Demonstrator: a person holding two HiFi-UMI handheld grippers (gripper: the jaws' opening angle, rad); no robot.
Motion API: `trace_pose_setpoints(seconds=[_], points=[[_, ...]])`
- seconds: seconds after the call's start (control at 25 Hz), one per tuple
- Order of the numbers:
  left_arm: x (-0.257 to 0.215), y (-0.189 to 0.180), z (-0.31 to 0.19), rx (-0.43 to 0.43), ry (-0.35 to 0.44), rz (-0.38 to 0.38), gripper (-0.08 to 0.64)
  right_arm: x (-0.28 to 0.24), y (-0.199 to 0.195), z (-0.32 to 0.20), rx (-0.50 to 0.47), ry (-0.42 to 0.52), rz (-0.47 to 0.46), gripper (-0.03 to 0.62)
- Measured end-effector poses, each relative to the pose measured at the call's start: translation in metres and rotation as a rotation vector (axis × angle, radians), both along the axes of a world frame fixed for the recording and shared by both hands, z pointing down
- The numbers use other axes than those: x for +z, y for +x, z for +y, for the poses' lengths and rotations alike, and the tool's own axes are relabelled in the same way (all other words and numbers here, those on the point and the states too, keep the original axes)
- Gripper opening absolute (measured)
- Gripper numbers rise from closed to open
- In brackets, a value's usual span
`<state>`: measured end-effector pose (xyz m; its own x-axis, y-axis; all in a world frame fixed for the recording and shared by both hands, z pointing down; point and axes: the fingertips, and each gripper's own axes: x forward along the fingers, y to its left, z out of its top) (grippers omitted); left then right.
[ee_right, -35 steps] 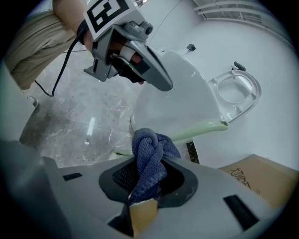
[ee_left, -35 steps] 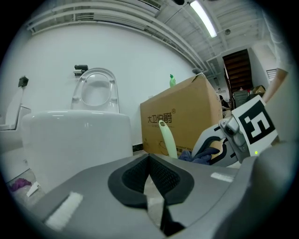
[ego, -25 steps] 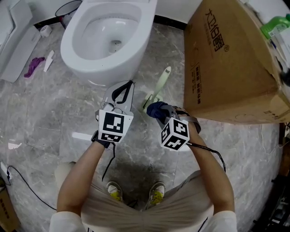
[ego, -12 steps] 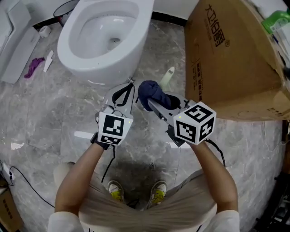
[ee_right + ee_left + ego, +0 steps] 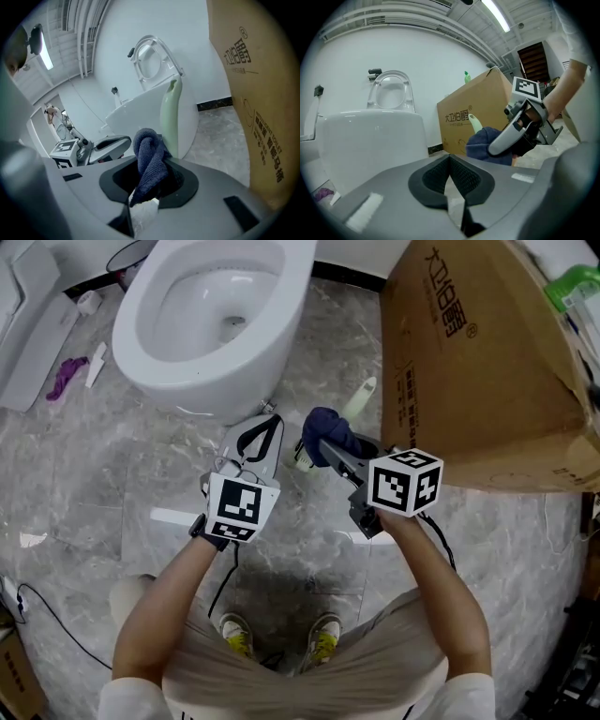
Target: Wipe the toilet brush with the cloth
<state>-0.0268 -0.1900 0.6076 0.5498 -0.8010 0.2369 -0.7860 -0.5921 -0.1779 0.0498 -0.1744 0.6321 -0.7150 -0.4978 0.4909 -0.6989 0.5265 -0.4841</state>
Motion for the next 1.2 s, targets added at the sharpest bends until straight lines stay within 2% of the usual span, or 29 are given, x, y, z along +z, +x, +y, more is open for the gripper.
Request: trace_pose_setpoints(seconds=[0.28,0.76,0.96,1.08,1.16,1.2], points=[[0.003,0.002,-0.002,-0.005,-0.015,0.0,0.002,0.033,0.0,0.006,-0.043,-0.061,0.062,0.103],[0.004,0.01,-0.003,0.0,-0.024,0.002,0.002,0.089,0.036,0.021,-0.046,-0.178,0.231,0.103],[0.009,0.013,-0.002,0.012,-0.028,-0.01,0.002,0.084,0.027,0.034,-0.108,-0.203,0.216,0.103],[0.013,0.015,-0.001,0.021,-0.032,-0.018,0.002,0.058,0.006,0.045,-0.215,-0.147,0.17,0.103],[0.013,0.018,-0.002,0.028,-0.032,-0.017,0.002,0.026,-0.004,0.047,-0.3,-0.001,0.193,0.103],[0.013,0.019,-0.001,0.034,-0.032,-0.015,0.002,0.009,-0.005,0.048,-0.347,0.108,0.246,0.103]])
